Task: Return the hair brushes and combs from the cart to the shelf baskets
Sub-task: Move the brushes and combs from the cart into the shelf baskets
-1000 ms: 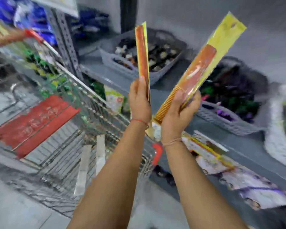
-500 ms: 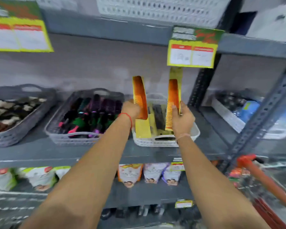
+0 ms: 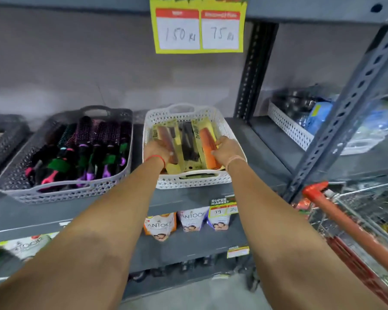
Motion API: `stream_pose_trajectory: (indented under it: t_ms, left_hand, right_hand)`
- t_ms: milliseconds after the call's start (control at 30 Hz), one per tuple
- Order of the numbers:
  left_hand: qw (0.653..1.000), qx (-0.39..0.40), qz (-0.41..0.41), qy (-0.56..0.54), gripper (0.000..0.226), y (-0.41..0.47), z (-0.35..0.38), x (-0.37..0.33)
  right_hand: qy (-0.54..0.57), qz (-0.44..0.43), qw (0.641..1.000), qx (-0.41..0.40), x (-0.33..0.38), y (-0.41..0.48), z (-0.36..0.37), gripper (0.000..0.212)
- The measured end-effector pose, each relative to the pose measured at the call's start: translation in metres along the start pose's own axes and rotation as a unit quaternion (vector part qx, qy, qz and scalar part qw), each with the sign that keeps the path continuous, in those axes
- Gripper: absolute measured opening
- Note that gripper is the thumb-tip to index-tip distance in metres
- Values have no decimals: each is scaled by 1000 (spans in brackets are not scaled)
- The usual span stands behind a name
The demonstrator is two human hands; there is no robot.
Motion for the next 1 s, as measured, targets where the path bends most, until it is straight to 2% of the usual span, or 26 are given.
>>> stream_pose_trajectory:
  t_ms: [200, 300, 467, 533, 600, 667, 733, 800, 867, 933, 1000]
  left_hand:
    - [972, -7, 76, 221, 48, 9, 4, -8]
    - [957, 0, 91, 276, 48, 13, 11, -7]
    - [954, 5, 90, 285, 42, 6, 12, -12]
    - [975, -38, 96, 195, 41, -3, -8, -11]
    - [985, -118, 119, 50, 42, -18, -45, 3]
    - [976, -155, 114, -104, 47, -31, -73, 34]
    - [951, -165, 97, -242, 52, -43, -92, 78]
    - [919, -179, 62, -347, 53, -60, -104, 134]
    - [882, -205, 2, -424, 59, -79, -108, 198]
    - [844, -202, -81, -490, 66, -97, -103, 268]
    - [820, -156, -157, -528, 69, -114, -86, 334]
  right_hand:
    - [-139, -11, 990, -34, -3, 5, 5, 29]
    - [-191, -18, 980, -45, -1, 2, 6, 29]
    - [-219, -39, 973, -66, 4, -5, 7, 35]
    - [-158, -60, 979, -118, 9, -11, 0, 39]
    - [-97, -152, 968, -174, 31, -25, -1, 39]
    - [-41, -276, 941, -191, 64, -48, 13, 43]
    - [28, -351, 922, -162, 102, -78, 43, 46]
    - [123, -367, 918, -89, 136, -108, 88, 45]
    - [226, -343, 911, 18, 166, -140, 141, 40]
    - [300, -295, 896, 144, 191, -170, 203, 25]
    - [330, -221, 876, 273, 205, -202, 266, 22]
Point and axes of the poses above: each hand's wrist, its own y-axis towards the middle knuckle, its own z-axis out of the palm, x = y × z, the point moved 6 cm from there along y, towards the middle knuckle, and after that the axes turned 15 degrees about y, right-handed, at the moved point
